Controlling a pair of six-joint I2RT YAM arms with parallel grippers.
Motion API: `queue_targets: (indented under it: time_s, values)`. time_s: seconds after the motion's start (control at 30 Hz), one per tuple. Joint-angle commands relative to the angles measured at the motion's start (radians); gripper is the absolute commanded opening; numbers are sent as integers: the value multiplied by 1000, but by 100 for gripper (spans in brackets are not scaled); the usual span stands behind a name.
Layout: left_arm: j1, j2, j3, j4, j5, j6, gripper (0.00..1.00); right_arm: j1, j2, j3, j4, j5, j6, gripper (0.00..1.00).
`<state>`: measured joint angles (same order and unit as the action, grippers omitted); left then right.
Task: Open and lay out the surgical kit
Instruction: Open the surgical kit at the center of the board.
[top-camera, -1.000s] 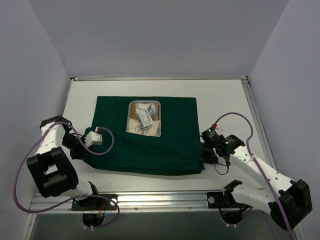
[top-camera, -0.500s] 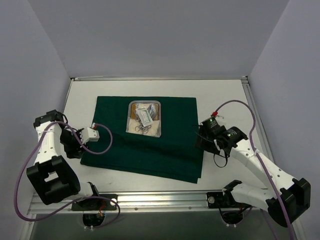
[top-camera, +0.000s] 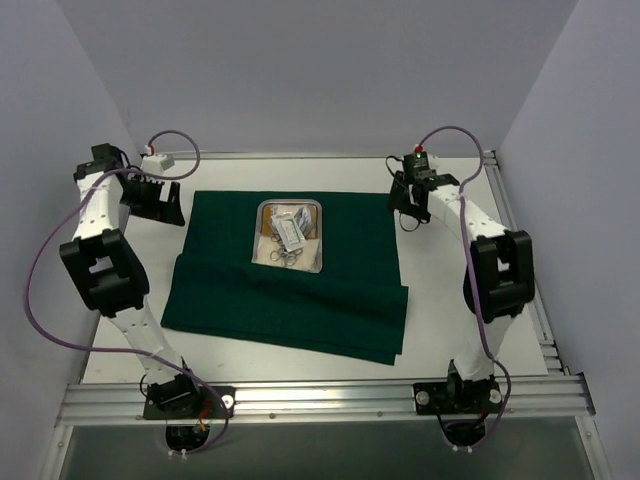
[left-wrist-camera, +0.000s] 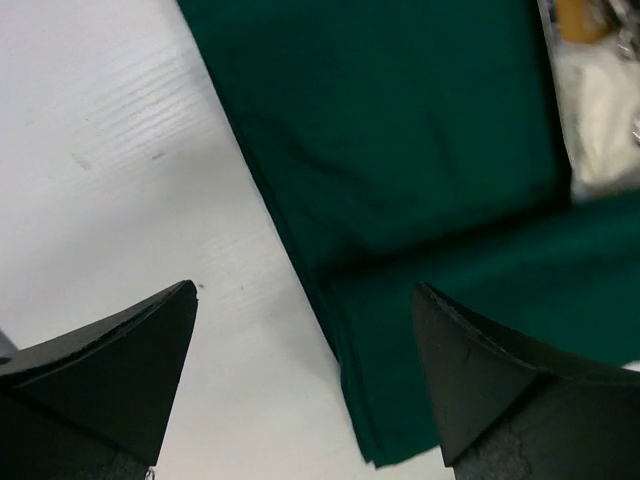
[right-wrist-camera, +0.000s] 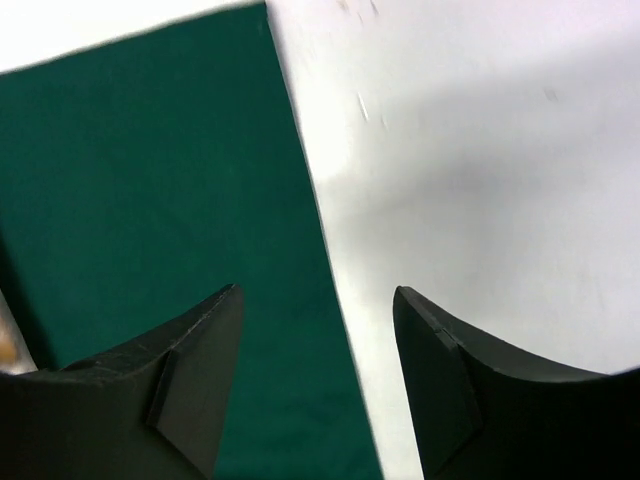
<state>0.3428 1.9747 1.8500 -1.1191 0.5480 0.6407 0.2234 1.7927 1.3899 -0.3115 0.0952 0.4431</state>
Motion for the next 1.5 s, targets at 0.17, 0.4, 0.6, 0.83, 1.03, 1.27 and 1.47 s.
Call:
queue_targets:
  time_s: [0.17,0.4,0.6,0.83,1.03,1.27,1.47]
  values:
    - [-165,216,119,291,-316,-369,98,1,387,291,46,9,-124,58]
    - [-180,465,311,225,-401,-432,100,2,554,340,83,-67,-130,55]
    - [-217,550,385,171,-339,-434,70,1,600,347,155,-179,-107,31]
    - [-223,587,425,173,-316,-424,2,-50,648,428,221,-258,-34,0]
    - [-222,661,610,188,-368,-441,2,-117,685,520,307,-250,77,0]
    - [-228,750,827,264,-425,-493,2,-156,801,731,396,-215,183,0]
    - [-249,728,828,383,-427,-487,11,-168,918,929,394,-192,209,0]
